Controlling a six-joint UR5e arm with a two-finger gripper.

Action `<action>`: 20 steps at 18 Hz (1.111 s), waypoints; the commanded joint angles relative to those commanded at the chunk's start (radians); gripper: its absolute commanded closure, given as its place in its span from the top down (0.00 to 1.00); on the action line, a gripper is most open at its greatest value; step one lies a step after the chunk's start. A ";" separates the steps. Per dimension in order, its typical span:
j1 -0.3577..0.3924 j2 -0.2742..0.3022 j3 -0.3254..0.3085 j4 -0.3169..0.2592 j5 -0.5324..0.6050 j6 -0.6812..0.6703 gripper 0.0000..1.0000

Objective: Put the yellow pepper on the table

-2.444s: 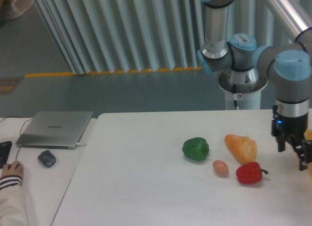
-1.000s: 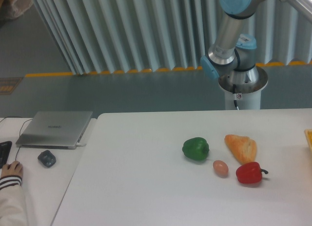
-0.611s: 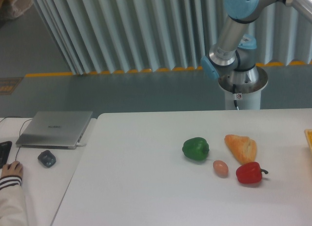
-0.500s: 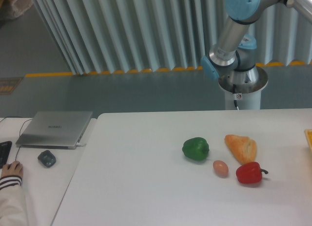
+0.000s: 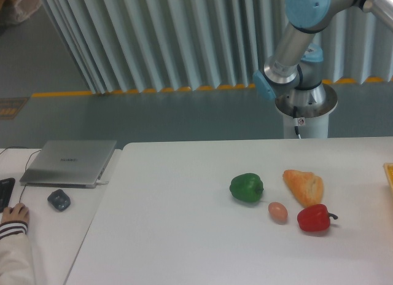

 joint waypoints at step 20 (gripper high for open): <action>-0.002 -0.011 -0.014 -0.002 0.005 -0.008 1.00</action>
